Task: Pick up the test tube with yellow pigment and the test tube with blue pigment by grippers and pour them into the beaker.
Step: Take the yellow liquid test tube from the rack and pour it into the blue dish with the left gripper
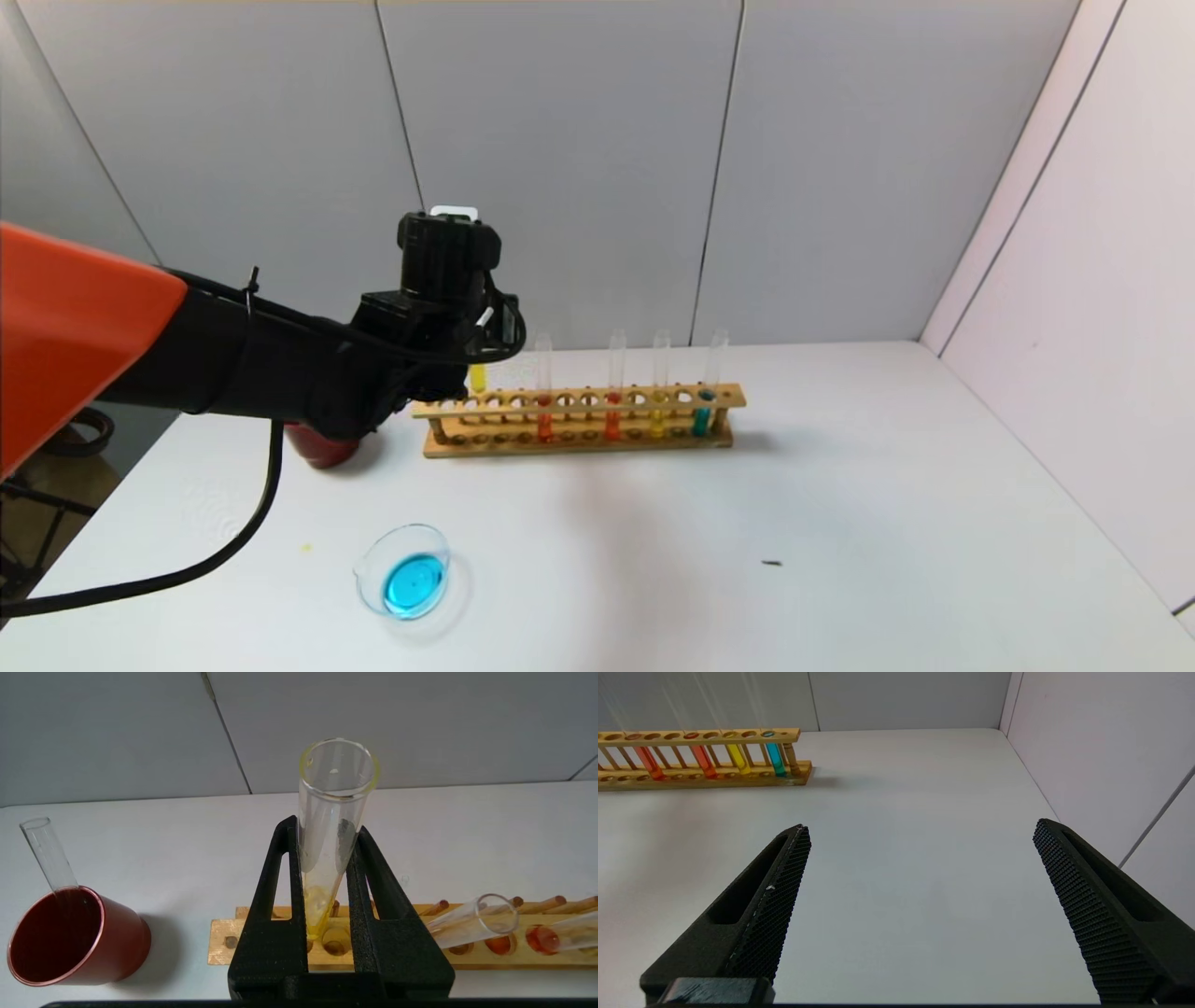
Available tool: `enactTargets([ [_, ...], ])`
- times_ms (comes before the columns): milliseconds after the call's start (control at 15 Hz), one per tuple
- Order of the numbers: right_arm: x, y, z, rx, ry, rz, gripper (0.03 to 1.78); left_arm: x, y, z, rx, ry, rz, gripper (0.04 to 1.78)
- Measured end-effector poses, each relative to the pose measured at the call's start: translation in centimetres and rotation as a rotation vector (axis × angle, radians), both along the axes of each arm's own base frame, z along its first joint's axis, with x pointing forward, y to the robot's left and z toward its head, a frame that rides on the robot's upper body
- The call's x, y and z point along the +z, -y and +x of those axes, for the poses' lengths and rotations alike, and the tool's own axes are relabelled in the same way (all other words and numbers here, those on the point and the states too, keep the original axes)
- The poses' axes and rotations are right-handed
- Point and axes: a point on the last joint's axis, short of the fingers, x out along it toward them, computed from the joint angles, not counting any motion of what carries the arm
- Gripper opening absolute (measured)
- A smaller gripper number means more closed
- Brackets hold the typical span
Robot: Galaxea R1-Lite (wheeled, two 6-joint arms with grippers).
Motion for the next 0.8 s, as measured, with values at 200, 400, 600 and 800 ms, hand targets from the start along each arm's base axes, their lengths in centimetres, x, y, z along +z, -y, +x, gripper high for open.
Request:
enactTargets([
  [200,0.0,0.0,0.0,0.000,0.000,0.000,1.74,1.9,-0.2,-0.4,-0.004,0.013,0.002,0.30],
  [400,0.0,0.0,0.0,0.000,0.000,0.000,1.74,3.7,-0.9,-1.6,-0.015,0.004,0.050,0.30],
  [600,0.0,0.0,0.0,0.001,0.000,0.000,1.74,5.2,-2.6,-3.8,-0.030,-0.035,0.147,0.30],
  [800,0.0,0.0,0.0,0.000,0.000,0.000,1.74,6.1,-4.7,-6.1,-0.039,-0.083,0.247,0.30],
])
